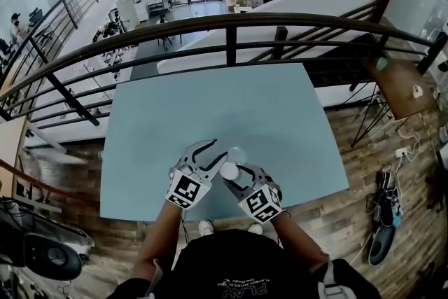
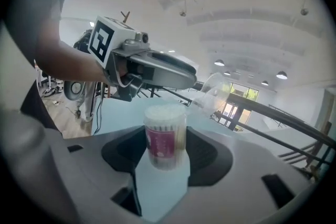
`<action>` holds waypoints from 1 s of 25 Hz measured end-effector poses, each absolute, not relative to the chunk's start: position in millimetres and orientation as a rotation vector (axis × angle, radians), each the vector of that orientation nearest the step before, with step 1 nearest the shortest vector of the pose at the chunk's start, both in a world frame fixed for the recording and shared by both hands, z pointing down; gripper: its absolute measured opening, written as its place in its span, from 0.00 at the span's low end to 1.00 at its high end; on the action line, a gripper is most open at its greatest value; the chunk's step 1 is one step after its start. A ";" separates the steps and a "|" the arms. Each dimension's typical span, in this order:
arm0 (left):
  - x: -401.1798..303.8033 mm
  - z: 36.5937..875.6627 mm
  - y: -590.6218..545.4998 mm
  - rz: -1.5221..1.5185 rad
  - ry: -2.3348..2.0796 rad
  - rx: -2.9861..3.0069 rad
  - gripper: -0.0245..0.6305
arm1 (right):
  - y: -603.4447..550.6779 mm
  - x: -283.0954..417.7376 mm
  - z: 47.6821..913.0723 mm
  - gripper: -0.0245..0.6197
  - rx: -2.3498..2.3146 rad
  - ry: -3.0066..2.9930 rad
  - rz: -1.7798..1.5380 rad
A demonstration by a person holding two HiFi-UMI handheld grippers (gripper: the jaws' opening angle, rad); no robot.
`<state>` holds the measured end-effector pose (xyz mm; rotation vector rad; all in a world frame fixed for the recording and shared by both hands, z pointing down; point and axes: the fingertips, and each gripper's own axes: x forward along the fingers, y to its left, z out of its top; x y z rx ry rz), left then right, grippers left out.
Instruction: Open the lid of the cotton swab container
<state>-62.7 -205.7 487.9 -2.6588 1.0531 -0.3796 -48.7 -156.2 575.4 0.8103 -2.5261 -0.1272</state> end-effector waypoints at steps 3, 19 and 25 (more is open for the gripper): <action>-72.6 486.9 -204.4 -0.305 1.104 -2.707 0.32 | -163.9 -43.6 572.7 0.41 0.865 -2.526 -0.108; -107.3 501.7 -193.4 -0.038 1.392 -2.853 0.29 | -193.4 -30.3 536.8 0.42 1.195 -2.577 0.004; -110.0 506.4 -185.7 -0.046 1.427 -2.837 0.25 | -196.4 -27.1 528.5 0.42 1.229 -2.602 0.006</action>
